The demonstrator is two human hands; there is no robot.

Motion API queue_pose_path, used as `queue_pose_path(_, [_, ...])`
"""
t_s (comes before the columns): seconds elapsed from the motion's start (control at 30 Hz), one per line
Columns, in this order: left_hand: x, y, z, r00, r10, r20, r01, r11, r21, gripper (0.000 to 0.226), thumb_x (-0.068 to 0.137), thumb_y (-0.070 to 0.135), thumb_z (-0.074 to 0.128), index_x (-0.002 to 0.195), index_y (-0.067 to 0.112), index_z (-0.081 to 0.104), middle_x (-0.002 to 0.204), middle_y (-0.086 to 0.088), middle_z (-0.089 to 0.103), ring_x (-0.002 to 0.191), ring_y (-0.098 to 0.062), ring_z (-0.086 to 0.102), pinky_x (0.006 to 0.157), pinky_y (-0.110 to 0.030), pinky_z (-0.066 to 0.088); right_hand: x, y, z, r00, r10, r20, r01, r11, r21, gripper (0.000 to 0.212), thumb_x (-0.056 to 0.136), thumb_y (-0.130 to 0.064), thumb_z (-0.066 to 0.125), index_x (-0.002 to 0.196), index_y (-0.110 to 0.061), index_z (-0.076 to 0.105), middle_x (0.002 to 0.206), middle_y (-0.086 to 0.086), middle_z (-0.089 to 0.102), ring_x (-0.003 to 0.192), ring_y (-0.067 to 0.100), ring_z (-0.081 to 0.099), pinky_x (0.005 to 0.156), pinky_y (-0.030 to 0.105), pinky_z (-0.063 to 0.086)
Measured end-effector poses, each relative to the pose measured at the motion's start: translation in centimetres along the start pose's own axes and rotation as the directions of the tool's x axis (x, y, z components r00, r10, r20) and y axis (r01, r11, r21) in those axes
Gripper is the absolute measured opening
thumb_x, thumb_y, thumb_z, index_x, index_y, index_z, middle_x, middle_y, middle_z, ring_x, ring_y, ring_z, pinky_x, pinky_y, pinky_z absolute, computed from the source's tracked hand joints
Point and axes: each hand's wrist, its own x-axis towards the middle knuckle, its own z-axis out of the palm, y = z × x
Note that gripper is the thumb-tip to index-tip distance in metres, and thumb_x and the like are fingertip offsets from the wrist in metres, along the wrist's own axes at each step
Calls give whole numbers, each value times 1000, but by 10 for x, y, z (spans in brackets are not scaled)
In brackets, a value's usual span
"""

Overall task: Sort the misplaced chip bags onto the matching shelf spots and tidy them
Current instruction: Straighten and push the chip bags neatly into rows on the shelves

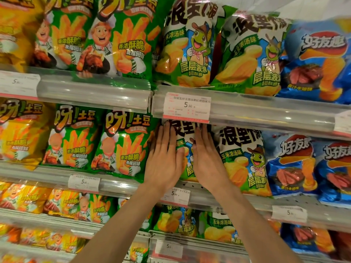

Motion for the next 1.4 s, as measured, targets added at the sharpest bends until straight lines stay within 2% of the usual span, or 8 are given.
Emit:
queue_pose_path(0.23, [-7, 0, -5, 1000, -2, -25, 1, 999, -54, 66, 106, 45, 23, 161, 16, 1, 170, -3, -7, 156, -15, -5, 122, -33, 12, -2, -5, -13, 999, -43, 3, 43, 999, 16, 59, 108, -13, 36, 161, -6, 10, 169, 14, 5, 157, 30, 4, 127, 47, 11])
queue_pose_path(0.43, [-19, 12, -15, 992, 87, -91, -99, 985, -140, 53, 105, 33, 38, 154, 13, 34, 165, -12, 21, 155, -25, 14, 123, -46, 23, -25, 16, -44, 982, 50, -180, -40, 997, 59, 57, 107, -38, 37, 159, -21, 23, 166, 4, 24, 155, 20, 18, 126, 40, 20])
queue_pose_path(0.63, [-22, 53, -19, 983, 142, -113, -170, 938, -303, 47, 100, 25, 51, 146, 14, 47, 149, -9, 41, 135, -22, 40, 112, -23, 26, -65, 69, -74, 908, 249, -337, -238, 969, 74, 51, 100, -29, 58, 146, -11, 45, 141, 11, 51, 132, 29, 46, 110, 45, 40])
queue_pose_path(0.8, [-15, 96, -12, 988, 140, 69, -96, 895, -436, 50, 101, 29, 51, 149, 22, 40, 152, -4, 31, 139, -21, 36, 113, -35, 37, -74, 96, -96, 944, 313, -99, -315, 949, -3, 55, 99, -48, 47, 147, -22, 41, 130, 11, 61, 117, 36, 58, 88, 45, 51])
queue_pose_path(0.9, [-4, 122, -2, 983, 67, 171, 18, 891, -454, 55, 101, 32, 52, 153, 27, 32, 160, -4, 18, 147, -25, 26, 119, -37, 28, -66, 111, -106, 933, 335, 129, -343, 938, 45, 70, 97, -50, 55, 156, -32, 21, 148, 3, 50, 129, 29, 54, 99, 42, 49])
queue_pose_path(1.03, [13, 147, 14, 952, -85, 295, 226, 845, -485, 62, 102, 40, 48, 156, 38, 19, 167, -5, 0, 154, -29, 10, 124, -43, 17, -47, 131, -114, 919, 179, 351, -292, 908, 300, 97, 91, -33, 73, 160, -34, 5, 143, -21, 43, 123, -11, 49, 97, 5, 40])
queue_pose_path(1.13, [23, 152, 27, 948, -143, 285, 272, 833, -483, 65, 102, 45, 46, 158, 38, 15, 168, -12, 0, 154, -31, 11, 123, -41, 16, -34, 141, -118, 917, 101, 385, -266, 875, 405, 106, 84, -20, 81, 158, -31, 6, 134, -28, 39, 105, -33, 41, 93, -4, 36])
queue_pose_path(1.4, [33, 154, 42, 939, -239, 248, 331, 824, -460, 66, 99, 58, 43, 156, 42, 14, 167, -9, 10, 148, -35, 29, 116, -46, 31, -18, 154, -115, 922, 35, 386, -227, 855, 466, 107, 74, -14, 89, 138, -51, 11, 139, -14, 40, 128, 1, 42, 87, -6, 33])
